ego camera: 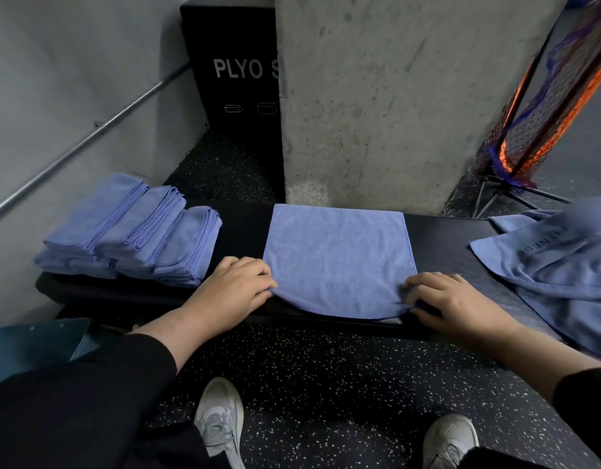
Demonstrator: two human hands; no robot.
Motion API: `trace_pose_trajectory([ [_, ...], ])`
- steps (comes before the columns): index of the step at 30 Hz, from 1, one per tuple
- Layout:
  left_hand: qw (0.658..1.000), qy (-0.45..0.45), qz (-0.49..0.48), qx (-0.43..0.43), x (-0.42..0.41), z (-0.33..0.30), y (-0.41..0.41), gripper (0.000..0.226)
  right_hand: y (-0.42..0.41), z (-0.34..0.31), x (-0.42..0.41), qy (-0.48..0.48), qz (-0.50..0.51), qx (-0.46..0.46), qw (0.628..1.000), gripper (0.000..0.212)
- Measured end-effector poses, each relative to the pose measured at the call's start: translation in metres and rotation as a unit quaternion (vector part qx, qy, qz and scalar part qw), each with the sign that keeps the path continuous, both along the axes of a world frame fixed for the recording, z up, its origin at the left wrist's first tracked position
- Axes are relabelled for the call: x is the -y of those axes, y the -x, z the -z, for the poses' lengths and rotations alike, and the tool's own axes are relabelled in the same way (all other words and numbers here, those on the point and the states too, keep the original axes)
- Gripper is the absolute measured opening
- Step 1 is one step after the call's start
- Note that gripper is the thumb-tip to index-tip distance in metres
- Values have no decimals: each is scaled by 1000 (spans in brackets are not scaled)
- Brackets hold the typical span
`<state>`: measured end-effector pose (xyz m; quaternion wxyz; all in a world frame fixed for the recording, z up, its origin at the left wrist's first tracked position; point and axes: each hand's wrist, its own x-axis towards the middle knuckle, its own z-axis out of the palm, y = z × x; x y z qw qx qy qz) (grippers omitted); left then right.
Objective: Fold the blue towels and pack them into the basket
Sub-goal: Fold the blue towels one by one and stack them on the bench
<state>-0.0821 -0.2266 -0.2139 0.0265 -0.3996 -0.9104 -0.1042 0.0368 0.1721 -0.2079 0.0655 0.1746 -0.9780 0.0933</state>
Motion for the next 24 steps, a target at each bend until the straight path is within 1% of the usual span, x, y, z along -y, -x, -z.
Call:
trace_pose_trajectory([
  [2, 1000, 0, -17, 11, -5, -3, 0, 18, 3, 2, 3, 15, 14, -1, 1000, 5],
  [3, 1000, 7, -26, 14, -7, -6, -1, 21, 4, 1, 6, 42, 33, 9, 999, 4],
  [5, 998, 23, -46, 27, -12, -13, -1, 23, 7, -8, 12, 125, 100, 58, 985, 4],
  [7, 995, 21, -70, 61, -17, -20, -1, 29, 9, -18, 13, 179, 144, 104, 968, 10],
  [9, 993, 5, -74, 92, -19, -27, -1, 39, 9, -26, 16, 201, 156, 107, 961, 15],
  [10, 994, 2, -61, 95, -19, -29, -1, 42, 7, -29, 17, 211, 160, 106, 958, 15],
  [12, 994, 0, -44, 99, -19, -33, -4, 39, 4, -32, 19, 228, 174, 116, 951, 12],
  [13, 992, -14, -49, 115, -19, -37, -8, 35, 3, -34, 20, 234, 181, 124, 947, 11],
  [14, 986, -37, -62, 147, -20, -43, -13, 29, 1, -35, 22, 238, 182, 132, 945, 10],
  [15, 978, -52, -82, 185, -21, -49, -17, 28, -2, -37, 24, 240, 178, 144, 943, 10],
  [18, 963, -44, -113, 242, -21, -59, -26, 36, -12, -45, 28, 238, 139, 197, 941, 8],
  [20, 953, -48, -114, 275, -18, -61, -27, 36, -20, -49, 30, 214, 125, 230, 941, 17],
  [22, 942, -41, -107, 315, -15, -62, -25, 37, -25, -53, 31, 177, 123, 251, 944, 22],
  [23, 932, -37, -108, 343, -15, -63, -26, 38, -27, -55, 31, 158, 122, 256, 946, 23],
  [24, 911, -45, -118, 392, -15, -64, -27, 36, -28, -58, 33, 142, 120, 258, 948, 24],
])
